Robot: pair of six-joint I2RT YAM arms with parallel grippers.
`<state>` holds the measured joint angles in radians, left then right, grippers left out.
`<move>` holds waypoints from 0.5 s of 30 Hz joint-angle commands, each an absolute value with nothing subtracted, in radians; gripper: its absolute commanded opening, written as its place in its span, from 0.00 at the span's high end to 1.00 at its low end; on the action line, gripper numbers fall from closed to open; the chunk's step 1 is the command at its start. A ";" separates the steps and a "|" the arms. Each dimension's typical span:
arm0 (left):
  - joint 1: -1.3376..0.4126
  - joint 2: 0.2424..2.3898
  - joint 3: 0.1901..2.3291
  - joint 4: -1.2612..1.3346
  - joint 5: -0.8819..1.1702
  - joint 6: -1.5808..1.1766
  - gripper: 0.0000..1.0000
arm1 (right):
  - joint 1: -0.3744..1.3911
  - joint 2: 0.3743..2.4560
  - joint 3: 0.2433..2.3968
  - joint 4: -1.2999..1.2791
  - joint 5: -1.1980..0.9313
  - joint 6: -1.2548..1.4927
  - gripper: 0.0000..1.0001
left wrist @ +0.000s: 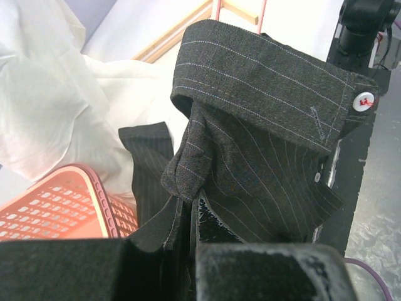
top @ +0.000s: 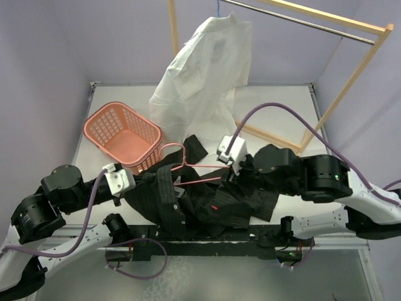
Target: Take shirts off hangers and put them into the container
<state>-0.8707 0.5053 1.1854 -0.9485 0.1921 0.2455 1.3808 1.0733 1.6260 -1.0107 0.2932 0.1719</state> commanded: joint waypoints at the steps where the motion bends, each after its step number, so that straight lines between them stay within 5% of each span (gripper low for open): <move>1: -0.865 0.513 1.219 -0.905 0.231 0.240 1.00 | 1.384 1.105 1.791 -1.067 0.242 0.036 0.46; 7: -0.865 0.512 1.218 -0.905 0.237 0.239 1.00 | 1.384 1.127 1.882 -1.122 0.174 -0.030 0.47; 15: -0.865 0.508 1.218 -0.904 0.243 0.240 1.00 | 1.384 1.032 1.749 -1.029 0.192 -0.133 0.47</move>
